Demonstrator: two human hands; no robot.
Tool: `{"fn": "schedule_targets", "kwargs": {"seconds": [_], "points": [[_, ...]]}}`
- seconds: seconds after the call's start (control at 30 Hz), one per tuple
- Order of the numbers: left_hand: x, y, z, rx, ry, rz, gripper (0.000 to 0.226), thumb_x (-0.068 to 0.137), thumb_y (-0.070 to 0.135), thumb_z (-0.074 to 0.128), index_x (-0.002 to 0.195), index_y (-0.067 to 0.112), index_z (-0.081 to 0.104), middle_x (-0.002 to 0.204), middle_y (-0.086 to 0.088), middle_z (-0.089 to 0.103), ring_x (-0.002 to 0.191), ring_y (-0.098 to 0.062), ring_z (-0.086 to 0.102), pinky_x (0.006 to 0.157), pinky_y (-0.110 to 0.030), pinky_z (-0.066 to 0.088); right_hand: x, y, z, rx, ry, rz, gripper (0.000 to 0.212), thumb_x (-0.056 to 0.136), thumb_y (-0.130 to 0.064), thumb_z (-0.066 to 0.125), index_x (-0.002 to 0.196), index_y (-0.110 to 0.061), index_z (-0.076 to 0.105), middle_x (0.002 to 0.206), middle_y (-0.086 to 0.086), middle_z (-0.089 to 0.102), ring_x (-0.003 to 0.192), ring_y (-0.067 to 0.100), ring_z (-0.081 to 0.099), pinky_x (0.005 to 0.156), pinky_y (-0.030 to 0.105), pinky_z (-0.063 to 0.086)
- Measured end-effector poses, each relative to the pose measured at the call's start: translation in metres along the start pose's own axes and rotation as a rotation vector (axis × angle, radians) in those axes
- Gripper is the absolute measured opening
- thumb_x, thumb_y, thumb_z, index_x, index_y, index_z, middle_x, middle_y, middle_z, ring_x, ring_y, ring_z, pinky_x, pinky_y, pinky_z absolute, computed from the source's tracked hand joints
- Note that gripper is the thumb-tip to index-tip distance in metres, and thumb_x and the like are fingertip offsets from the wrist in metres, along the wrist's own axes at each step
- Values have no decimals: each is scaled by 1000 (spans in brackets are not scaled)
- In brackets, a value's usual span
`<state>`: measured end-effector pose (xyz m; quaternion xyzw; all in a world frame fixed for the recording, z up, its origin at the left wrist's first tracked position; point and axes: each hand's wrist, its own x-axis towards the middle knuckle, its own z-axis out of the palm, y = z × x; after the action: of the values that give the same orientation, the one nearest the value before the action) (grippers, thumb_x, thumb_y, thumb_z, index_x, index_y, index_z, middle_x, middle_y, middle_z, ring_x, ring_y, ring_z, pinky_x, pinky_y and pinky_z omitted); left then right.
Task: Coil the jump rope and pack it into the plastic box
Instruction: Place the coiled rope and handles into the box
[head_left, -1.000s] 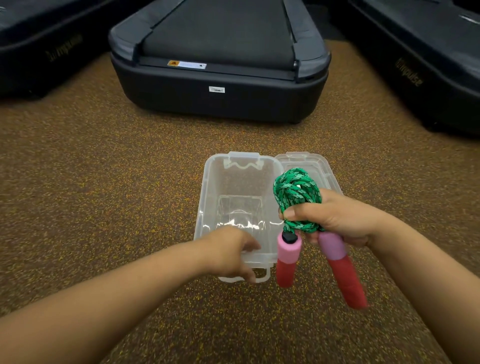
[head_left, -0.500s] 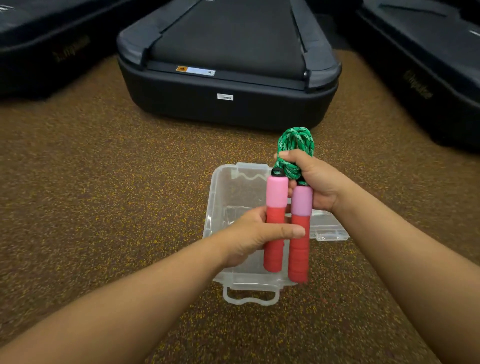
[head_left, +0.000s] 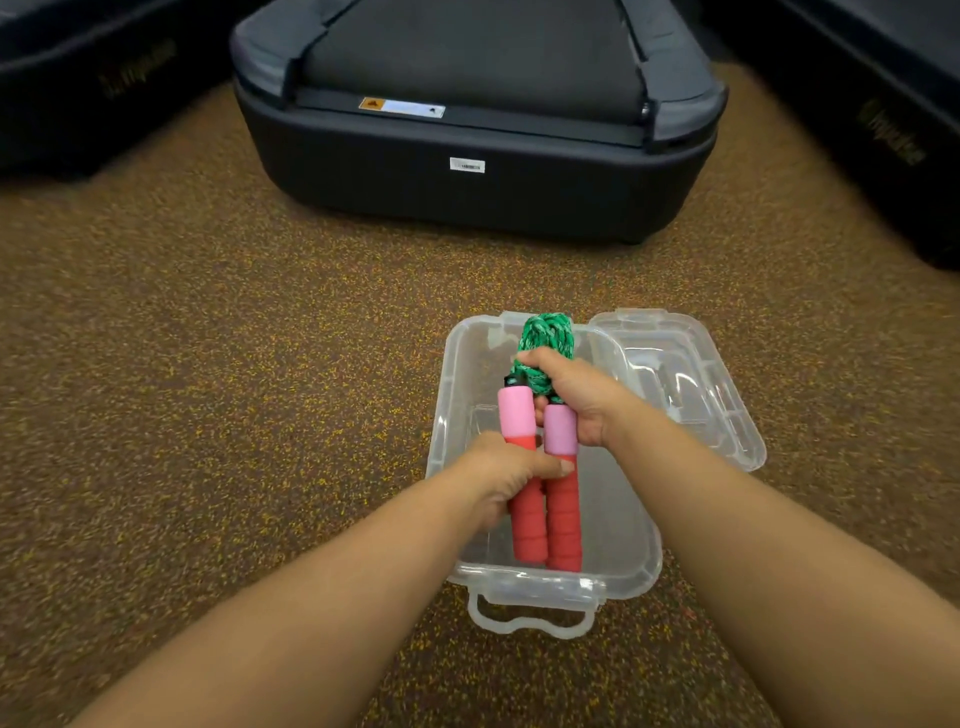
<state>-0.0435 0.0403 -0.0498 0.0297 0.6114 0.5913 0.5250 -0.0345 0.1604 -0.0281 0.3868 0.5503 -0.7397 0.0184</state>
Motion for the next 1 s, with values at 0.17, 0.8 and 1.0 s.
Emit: {"fn": "schedule_targets", "kwargs": {"seconds": [0.17, 0.8, 1.0], "points": [[12, -4, -3, -7, 40, -90, 30, 75, -11, 69, 97, 8, 60, 80, -8, 61, 73, -24, 61, 75, -41, 54, 17, 11, 3, -57, 37, 22, 18, 83, -26, 65, 72, -13, 58, 49, 0, 56, 37, 8, 47, 44, 18, 44], [41, -18, 0, 1138, 253, -69, 24, 86, 7, 53, 109, 8, 52, 126, -17, 58, 116, -33, 58, 87, -34, 44, 53, 60, 4, -1198, 398, -123, 43, 86, -24, 57, 121, -2, 48, 130, 21, 48, 122, 38, 46, 97, 42, 40], [36, -28, 4, 1272, 167, -107, 93, 88, 15, 59, 151, 6, -8, 161, -12, -4, 147, -27, 15, 114, -38, 24, 44, 55, 5, -1265, 379, -142, 66, 80, -36, 69, 128, -1, 41, 135, 18, 41, 128, 34, 38, 103, 39, 35]]}}
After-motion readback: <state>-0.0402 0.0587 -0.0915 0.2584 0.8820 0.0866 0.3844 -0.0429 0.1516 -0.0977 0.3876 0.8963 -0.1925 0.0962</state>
